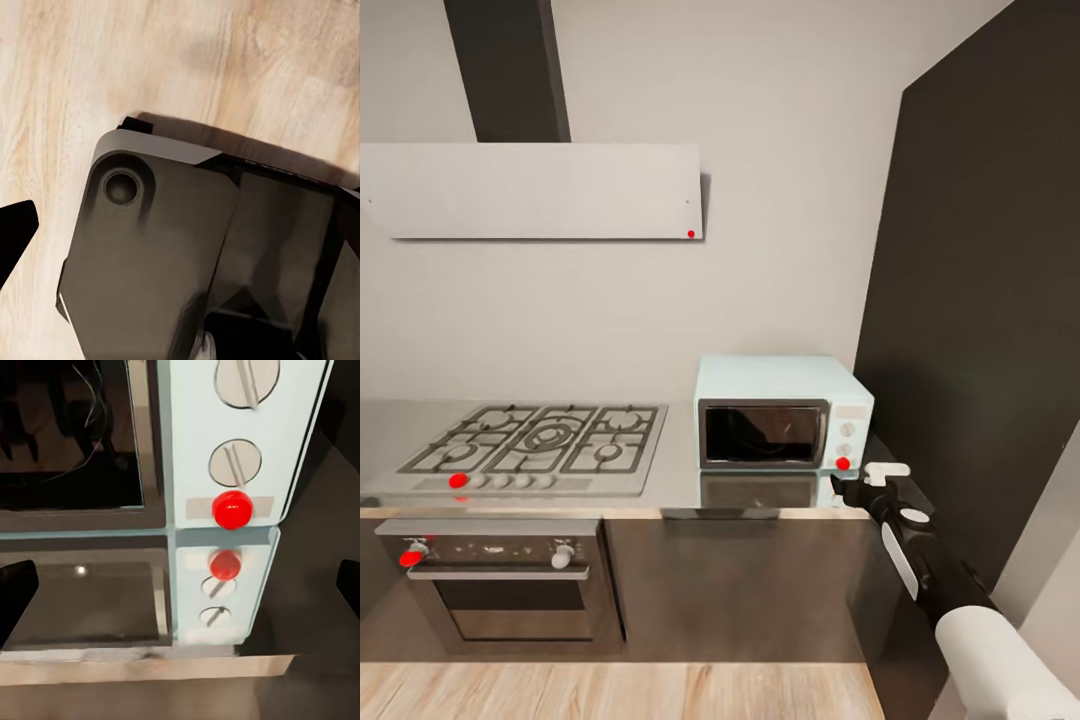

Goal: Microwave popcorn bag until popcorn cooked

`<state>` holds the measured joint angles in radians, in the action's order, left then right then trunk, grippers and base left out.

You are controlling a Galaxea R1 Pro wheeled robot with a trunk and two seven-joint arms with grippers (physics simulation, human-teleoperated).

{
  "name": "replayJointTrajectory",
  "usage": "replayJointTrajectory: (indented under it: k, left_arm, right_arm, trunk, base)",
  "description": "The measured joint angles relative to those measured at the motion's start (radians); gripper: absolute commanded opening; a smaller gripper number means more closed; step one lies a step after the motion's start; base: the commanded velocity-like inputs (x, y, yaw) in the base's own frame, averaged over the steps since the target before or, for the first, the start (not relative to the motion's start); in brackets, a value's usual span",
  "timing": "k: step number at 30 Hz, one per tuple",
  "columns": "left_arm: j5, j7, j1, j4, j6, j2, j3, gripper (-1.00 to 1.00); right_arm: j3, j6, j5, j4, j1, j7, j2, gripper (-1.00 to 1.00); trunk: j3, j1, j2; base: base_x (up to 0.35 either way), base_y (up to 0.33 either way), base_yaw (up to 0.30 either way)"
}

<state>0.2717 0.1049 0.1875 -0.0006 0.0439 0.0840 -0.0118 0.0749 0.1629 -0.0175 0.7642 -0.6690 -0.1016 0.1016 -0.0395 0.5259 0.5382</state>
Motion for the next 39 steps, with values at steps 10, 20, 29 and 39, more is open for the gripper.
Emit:
replayJointTrajectory:
  k: [10, 20, 29, 39]
  left_arm:
    - [0.001, 0.0, 0.0, 0.0, 0.0, -0.001, -0.001, 1.0]
    - [0.001, 0.0, 0.0, 0.0, 0.0, -0.001, -0.001, 1.0]
    - [0.001, 0.0, 0.0, 0.0, 0.0, -0.001, -0.001, 1.0]
    - [0.001, 0.0, 0.0, 0.0, 0.0, 0.0, 0.0, 1.0]
  right_arm:
    - [0.002, -0.023, -0.001, -0.013, 0.0, -0.001, 0.004, 1.0]
    - [0.0, -0.023, 0.004, -0.061, 0.0, -0.004, 0.015, 1.0]
    - [0.022, -0.025, 0.002, -0.067, 0.0, -0.007, 0.017, 1.0]
    - [0.03, -0.05, 0.005, -0.114, 0.0, -0.007, 0.018, 1.0]
  trunk:
    - [0.0, 0.0, 0.0]
    - [0.0, 0.0, 0.0]
    - [0.0, 0.0, 0.0]
    - [0.0, 0.0, 0.0]
  base:
    - [0.141, 0.0, 0.0]
    - [0.097, 0.0, 0.0]
    - [0.02, 0.0, 0.0]
    - [0.01, 0.0, 0.0]
